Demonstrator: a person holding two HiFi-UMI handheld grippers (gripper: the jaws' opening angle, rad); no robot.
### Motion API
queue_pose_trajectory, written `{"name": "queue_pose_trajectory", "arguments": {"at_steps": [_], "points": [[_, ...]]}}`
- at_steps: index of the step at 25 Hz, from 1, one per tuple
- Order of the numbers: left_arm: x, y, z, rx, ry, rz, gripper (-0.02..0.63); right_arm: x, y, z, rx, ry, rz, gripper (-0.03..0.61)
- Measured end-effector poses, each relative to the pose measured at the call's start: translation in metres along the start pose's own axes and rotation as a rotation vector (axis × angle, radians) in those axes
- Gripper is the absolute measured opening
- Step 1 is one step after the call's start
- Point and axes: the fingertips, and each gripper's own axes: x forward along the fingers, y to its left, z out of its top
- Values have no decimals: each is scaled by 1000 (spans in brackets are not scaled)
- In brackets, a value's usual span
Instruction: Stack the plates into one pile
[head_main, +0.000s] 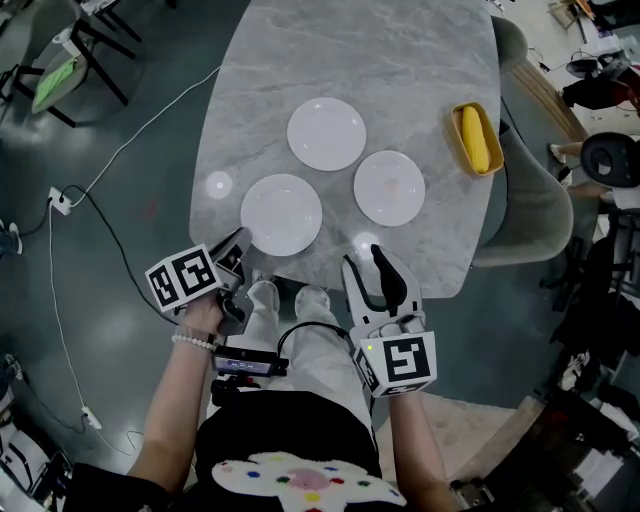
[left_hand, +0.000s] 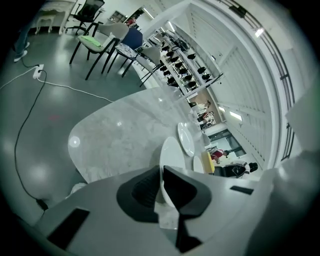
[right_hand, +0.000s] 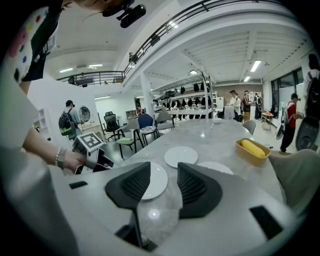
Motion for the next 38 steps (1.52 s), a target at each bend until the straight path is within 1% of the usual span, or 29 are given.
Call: {"name": "queue_pose_trajectory", "arguments": {"at_steps": [5, 8, 10, 16, 21, 26, 30, 32, 38], "points": [[-1, -15, 7, -43, 3, -54, 26, 3, -2, -16, -3, 33, -2, 152], [-1, -22, 9, -67, 8, -71, 25, 7, -2, -29, -43, 67, 1, 153], [-1, -25, 11, -78, 11, -82, 24, 10, 2, -38, -93, 89, 10, 153], [0, -31, 12, -117, 10, -104, 23, 24, 14, -63, -319, 154, 54, 153], [1, -34, 12, -140, 3, -117, 23, 41, 29, -89, -524, 204, 130, 153], [2, -37, 13, -157, -4, -131, 23, 62, 39, -112, -660, 242, 177, 153], [1, -40, 14, -166, -7, -143, 23, 75, 45, -123, -860, 246, 201, 147], [1, -41, 14, -172, -8, -146, 23, 79, 46, -125, -937, 247, 210, 145], [1, -40, 13, -187, -8, -151, 23, 86, 41, -124, -1080, 246, 216, 116]]}}
